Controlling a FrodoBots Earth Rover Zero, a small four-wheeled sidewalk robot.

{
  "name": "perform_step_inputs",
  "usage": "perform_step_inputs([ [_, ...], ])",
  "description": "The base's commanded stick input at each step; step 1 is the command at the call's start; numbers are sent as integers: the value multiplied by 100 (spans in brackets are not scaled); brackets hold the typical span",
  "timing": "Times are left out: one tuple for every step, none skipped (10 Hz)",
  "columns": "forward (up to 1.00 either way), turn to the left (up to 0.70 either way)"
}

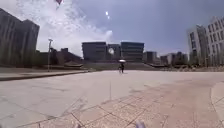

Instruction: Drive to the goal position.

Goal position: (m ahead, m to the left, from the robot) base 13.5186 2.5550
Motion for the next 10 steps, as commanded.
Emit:
perform_step_inputs([
  [45, 3],
  [45, 3],
  [45, 3],
  [45, 3],
  [45, 3],
  [45, 3],
  [45, 3],
  [45, 3],
  [45, 3],
  [45, 3],
])
